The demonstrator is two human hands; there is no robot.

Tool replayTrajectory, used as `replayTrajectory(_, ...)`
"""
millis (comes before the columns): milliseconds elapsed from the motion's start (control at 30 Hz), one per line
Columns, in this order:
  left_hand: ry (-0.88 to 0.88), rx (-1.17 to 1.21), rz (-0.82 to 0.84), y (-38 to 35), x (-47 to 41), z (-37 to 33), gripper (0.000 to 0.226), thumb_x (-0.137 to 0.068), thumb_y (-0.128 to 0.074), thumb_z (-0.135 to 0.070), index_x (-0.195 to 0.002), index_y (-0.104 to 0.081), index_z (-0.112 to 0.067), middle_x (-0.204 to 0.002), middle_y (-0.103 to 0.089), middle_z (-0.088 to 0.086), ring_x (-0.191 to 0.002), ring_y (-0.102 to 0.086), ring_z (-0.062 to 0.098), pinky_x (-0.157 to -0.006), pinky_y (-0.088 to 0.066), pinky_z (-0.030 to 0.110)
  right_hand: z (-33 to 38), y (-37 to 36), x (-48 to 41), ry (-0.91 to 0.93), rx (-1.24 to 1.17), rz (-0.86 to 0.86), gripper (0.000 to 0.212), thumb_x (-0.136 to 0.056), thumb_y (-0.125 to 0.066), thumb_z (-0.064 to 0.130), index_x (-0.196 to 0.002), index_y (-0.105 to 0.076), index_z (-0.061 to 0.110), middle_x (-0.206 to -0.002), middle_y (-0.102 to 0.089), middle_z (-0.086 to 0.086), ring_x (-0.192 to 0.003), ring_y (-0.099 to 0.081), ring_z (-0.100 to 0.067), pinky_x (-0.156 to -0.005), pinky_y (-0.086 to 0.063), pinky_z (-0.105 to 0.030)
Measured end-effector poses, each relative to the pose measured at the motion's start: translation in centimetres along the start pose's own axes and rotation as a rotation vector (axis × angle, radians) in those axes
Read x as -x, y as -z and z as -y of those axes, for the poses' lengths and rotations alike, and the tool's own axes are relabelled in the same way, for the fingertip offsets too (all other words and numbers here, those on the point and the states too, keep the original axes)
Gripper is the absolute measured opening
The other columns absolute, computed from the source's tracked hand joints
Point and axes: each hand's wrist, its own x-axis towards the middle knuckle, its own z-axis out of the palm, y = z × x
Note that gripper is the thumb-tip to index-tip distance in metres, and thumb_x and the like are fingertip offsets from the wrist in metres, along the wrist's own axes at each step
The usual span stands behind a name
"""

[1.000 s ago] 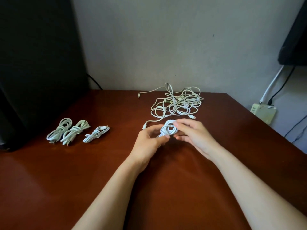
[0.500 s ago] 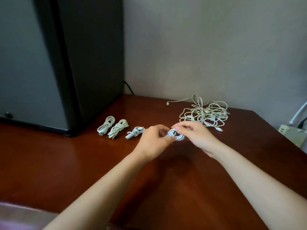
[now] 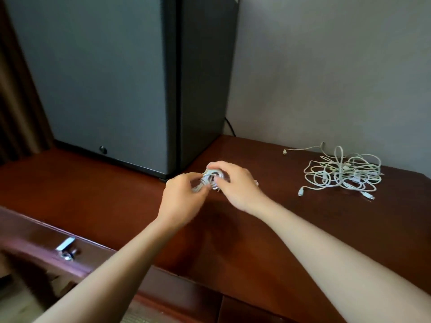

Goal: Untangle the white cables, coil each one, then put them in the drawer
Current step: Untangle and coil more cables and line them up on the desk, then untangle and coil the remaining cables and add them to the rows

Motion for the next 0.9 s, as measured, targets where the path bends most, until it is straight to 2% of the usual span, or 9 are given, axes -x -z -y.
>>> replayTrajectory(67, 0.020, -0.036, -0.027, 0.6, 0.2, 1.4, 0.032, -0.087, -0.067, -0.024, -0.116, -0.069, -0.012, -0.107, -0.072, 0.004, -0.101, -0.064, 0.019, -0.089, -0.051, 0.035, 0.7, -1.9, -0.1, 0.033, 0.038, 0.080, 0.041, -0.094, -0.046, 0.001, -0.132, -0.054, 0.014, -0.137, -0.052, -0.003, -0.129, -0.044, -0.014, -0.099, -0.024, -0.011)
replayTrajectory(167, 0.049, -0.114, -0.025, 1.3, 0.2, 3.3, 0.033, -0.087, -0.067, -0.025, -0.118, -0.068, -0.013, -0.108, -0.071, 0.006, -0.101, -0.062, 0.024, -0.089, -0.051, 0.043, 1.2, -4.0, -0.4, 0.021, 0.057, 0.173, 0.044, -0.098, -0.039, 0.004, -0.140, -0.045, 0.015, -0.151, -0.036, -0.003, -0.140, -0.028, -0.014, -0.107, -0.013, -0.014)
replayTrajectory(300, 0.126, -0.224, 0.029, 1.6, 0.2, 4.8, 0.037, -0.090, -0.060, -0.029, -0.123, -0.063, -0.013, -0.114, -0.067, 0.009, -0.107, -0.056, 0.031, -0.095, -0.044, 0.041, 1.7, -5.9, -1.0, 0.015, 0.124, 0.276, 0.043, -0.103, -0.032, 0.014, -0.145, -0.039, 0.015, -0.156, -0.026, -0.005, -0.144, -0.022, -0.019, -0.114, -0.013, -0.024)
replayTrajectory(500, 0.215, -0.312, 0.140, 1.6, 0.1, 4.3, 0.049, -0.091, -0.052, -0.027, -0.139, -0.045, -0.017, -0.131, -0.053, 0.009, -0.120, -0.042, 0.033, -0.098, -0.035, 0.037, 2.1, -6.9, -1.4, -0.010, 0.113, 0.316, 0.044, -0.105, -0.030, 0.022, -0.149, -0.031, 0.018, -0.159, -0.018, -0.005, -0.147, -0.011, -0.019, -0.116, -0.008, -0.029)
replayTrajectory(633, 0.195, -0.397, 0.155, 1.6, 0.2, 3.0, 0.056, -0.092, -0.052, -0.030, -0.144, -0.036, -0.019, -0.139, -0.043, 0.009, -0.128, -0.034, 0.034, -0.103, -0.031, 0.039, 2.0, -5.8, -1.1, -0.002, 0.035, 0.288, 0.045, -0.104, -0.033, 0.021, -0.149, -0.031, 0.021, -0.158, -0.020, -0.001, -0.146, -0.012, -0.015, -0.115, -0.008, -0.027)
replayTrajectory(733, 0.118, -0.442, 0.100, 1.1, 0.3, 1.6, 0.053, -0.092, -0.051, -0.029, -0.142, -0.037, -0.019, -0.139, -0.041, 0.008, -0.129, -0.030, 0.031, -0.105, -0.027, 0.039, 1.8, -4.1, -0.7, 0.009, 0.009, 0.254, 0.045, -0.103, -0.036, 0.021, -0.148, -0.032, 0.020, -0.155, -0.028, -0.001, -0.144, -0.021, -0.014, -0.112, -0.014, -0.022)
replayTrajectory(900, -0.005, -0.448, 0.056, -1.4, 0.1, -1.8, 0.052, -0.089, -0.051, -0.021, -0.140, -0.041, -0.015, -0.138, -0.042, 0.006, -0.127, -0.029, 0.029, -0.102, -0.024, 0.035, 0.4, -0.2, 0.3, -0.013, 0.016, 0.197, 0.047, -0.102, -0.042, 0.026, -0.147, -0.033, 0.022, -0.150, -0.039, -0.003, -0.138, -0.034, -0.019, -0.112, -0.028, -0.033)
